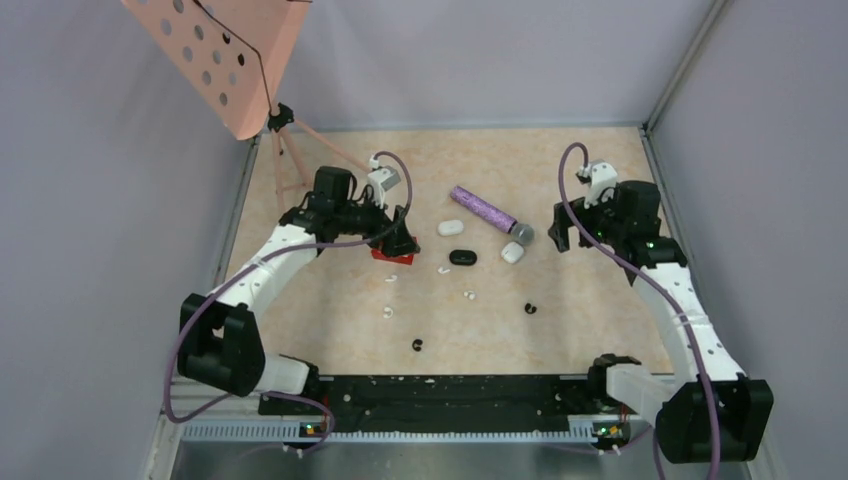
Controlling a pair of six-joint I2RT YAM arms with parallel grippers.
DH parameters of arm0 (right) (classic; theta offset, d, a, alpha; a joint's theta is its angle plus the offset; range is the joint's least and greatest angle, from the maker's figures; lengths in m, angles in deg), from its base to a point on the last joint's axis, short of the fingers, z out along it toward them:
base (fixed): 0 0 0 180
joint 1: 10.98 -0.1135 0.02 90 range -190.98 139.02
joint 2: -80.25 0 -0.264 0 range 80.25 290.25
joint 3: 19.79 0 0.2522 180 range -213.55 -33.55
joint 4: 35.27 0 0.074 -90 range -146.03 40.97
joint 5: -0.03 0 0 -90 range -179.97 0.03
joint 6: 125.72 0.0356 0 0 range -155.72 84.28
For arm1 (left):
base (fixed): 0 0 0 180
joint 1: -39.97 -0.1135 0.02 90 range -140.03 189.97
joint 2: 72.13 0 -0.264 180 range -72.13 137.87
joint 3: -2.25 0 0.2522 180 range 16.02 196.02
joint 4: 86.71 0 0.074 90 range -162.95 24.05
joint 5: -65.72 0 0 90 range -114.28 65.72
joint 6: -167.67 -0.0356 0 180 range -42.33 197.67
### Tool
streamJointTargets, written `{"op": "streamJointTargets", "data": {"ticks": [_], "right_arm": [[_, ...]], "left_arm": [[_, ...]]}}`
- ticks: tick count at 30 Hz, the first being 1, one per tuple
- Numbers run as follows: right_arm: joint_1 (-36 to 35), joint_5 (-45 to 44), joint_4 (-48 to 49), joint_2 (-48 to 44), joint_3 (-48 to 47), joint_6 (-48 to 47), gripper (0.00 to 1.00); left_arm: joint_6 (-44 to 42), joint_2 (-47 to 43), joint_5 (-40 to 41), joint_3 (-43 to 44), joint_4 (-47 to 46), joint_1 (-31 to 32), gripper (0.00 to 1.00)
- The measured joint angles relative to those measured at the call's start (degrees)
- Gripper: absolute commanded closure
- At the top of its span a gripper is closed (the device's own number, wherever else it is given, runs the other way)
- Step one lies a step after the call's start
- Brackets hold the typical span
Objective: Insert the wireless bluetooth earbuds into the charging case
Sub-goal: Pick up the charging case at the center of the board.
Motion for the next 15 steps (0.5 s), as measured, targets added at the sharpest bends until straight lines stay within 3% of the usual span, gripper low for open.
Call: {"op": "streamJointTargets", "data": {"ticks": [5,10,15], "right_arm": [[0.0,8.66,1.09,3.21,0.11,-5.25,0.09],[-2.16,16.92,1.29,12.09,-4.13,-9.25,0.15],[-12.26,17.16,1.9,18.34,-7.98,-15.43,0.26]], "left_arm": [[3.23,2.78,-0.92,0.0,-1.18,1.05,0.04],[9.86,5.81,-1.97,0.0,-4.26,1.18,0.05],[16.46,7.52,-3.5,-0.7,-7.65,1.18,0.05]]}}
